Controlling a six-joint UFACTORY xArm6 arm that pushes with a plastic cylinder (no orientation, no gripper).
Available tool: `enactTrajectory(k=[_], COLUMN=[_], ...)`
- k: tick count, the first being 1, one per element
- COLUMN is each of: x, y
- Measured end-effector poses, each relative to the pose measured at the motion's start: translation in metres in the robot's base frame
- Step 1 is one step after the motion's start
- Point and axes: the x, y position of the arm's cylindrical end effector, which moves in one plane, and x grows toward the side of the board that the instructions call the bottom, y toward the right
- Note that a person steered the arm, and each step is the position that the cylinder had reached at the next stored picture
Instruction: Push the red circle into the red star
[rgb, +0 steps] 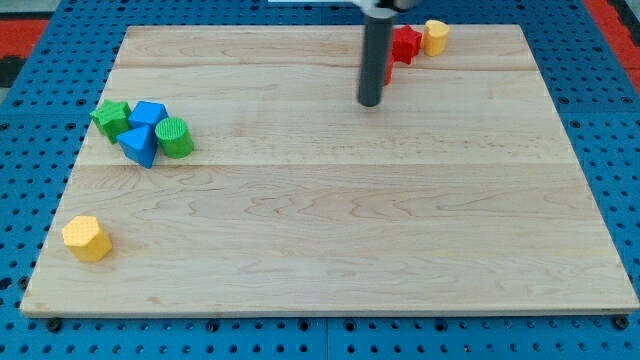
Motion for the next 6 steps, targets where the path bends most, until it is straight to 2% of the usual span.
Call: enactTrajectory(k=[1, 2, 4, 5, 6], x=[-0.037, -0.039, -0.037, 0.021, 0.131], y=[0.005, 0.032, 0.046, 0.034, 0.021])
